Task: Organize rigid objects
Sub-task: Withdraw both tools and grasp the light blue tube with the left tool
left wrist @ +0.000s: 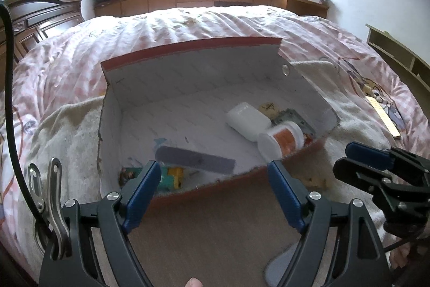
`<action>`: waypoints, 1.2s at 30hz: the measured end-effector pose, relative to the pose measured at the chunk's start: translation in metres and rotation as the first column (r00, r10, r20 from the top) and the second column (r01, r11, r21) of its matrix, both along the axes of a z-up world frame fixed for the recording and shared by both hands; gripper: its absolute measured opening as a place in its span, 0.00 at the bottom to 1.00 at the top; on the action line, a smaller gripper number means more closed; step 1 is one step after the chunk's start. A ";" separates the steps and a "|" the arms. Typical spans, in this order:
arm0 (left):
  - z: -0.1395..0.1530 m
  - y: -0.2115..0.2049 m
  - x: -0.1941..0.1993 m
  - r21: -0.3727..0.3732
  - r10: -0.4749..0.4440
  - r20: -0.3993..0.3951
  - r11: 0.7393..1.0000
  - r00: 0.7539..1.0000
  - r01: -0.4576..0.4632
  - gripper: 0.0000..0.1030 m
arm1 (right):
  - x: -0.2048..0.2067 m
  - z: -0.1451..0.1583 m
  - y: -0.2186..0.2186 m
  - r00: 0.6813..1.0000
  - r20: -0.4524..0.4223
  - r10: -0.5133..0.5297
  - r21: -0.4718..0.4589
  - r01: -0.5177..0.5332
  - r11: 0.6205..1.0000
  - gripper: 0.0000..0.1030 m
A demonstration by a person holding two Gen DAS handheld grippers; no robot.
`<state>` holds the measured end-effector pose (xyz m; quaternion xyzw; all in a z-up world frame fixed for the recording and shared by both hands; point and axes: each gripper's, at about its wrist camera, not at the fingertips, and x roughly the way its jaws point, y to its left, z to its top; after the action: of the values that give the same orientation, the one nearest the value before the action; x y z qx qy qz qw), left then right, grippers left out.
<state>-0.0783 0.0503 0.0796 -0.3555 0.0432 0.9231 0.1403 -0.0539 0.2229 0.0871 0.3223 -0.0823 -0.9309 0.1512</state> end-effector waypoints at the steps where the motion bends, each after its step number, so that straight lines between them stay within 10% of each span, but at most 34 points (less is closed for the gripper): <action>1: -0.001 0.001 0.002 -0.001 -0.004 0.002 1.000 1.000 0.004 0.81 | 0.002 -0.001 0.001 1.000 0.004 -0.001 0.001 0.001 1.000 0.44; 36: -0.051 0.045 0.065 -0.065 -0.243 0.144 0.965 0.959 0.254 0.81 | 0.039 -0.025 0.016 0.998 0.066 -0.026 -0.010 0.027 1.000 0.44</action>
<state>-0.0136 0.0954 0.0289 -0.4142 0.1159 0.8695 0.2429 -0.0151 0.2390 0.0621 0.3506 -0.0967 -0.9213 0.1379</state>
